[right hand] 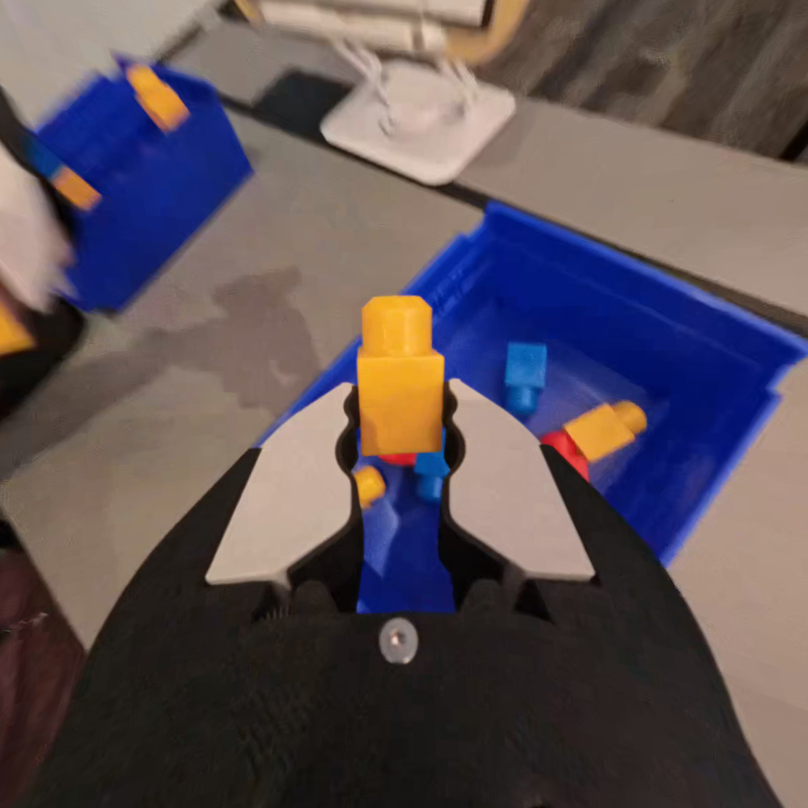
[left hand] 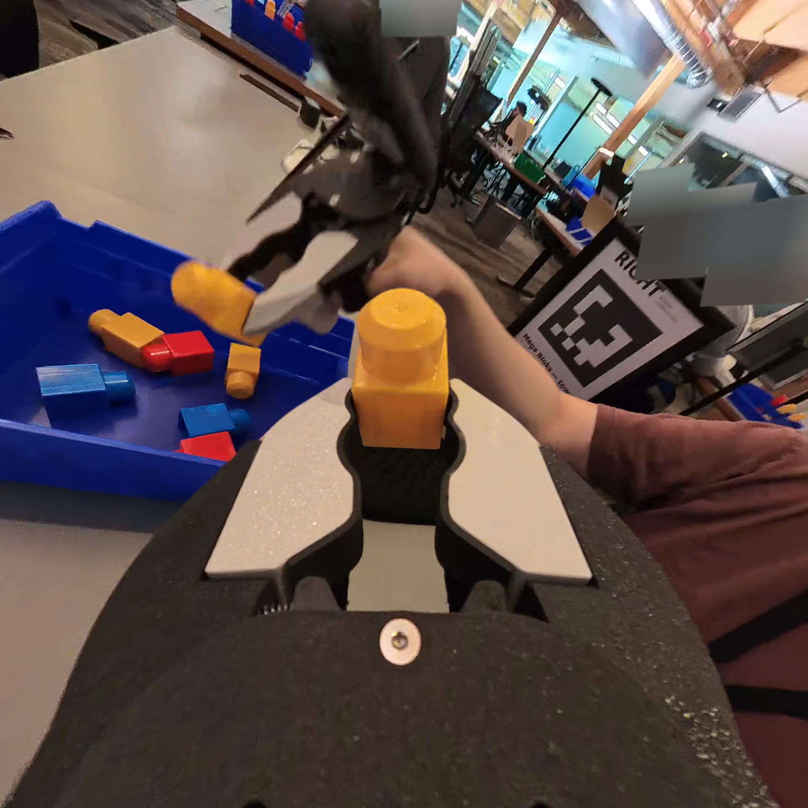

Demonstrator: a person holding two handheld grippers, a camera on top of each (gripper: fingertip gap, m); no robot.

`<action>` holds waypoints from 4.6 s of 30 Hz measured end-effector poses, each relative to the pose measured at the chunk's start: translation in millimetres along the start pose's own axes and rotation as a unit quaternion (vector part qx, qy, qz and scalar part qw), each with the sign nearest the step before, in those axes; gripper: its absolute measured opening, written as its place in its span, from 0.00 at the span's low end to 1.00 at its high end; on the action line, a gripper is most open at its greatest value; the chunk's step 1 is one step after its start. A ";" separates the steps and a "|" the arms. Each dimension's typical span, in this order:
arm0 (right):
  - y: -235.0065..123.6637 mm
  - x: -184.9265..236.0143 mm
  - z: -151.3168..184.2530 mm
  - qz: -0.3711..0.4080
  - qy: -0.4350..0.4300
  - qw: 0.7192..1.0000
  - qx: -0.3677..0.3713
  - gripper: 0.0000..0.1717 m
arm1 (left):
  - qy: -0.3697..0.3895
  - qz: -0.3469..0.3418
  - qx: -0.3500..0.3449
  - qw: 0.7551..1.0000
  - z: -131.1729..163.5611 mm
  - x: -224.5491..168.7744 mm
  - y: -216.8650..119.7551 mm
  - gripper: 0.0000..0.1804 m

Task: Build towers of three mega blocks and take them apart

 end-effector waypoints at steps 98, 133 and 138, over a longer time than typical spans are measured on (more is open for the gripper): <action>-6.5 -7.9 60.7 0.033 0.120 0.991 -0.046 0.23 | 0.026 -0.071 -0.022 0.997 -17.1 -14.4 -47.4 0.22; -48.4 70.5 -73.1 -0.265 0.151 0.856 -0.418 0.20 | 0.015 -0.038 0.029 0.999 26.8 1.9 21.1 0.20; -25.9 10.4 -27.9 -0.091 0.071 0.975 -0.190 0.21 | -0.013 -0.023 -0.033 0.999 16.5 2.9 3.5 0.20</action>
Point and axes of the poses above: each gripper's, where its closed fingertips meet, y out along the fingers, z out of its underside, x = y × z across the jaws, the point moved 7 cm from there along -y, back along the fingers, and after that the axes turned 12 degrees about -x, right-handed, at the moved point
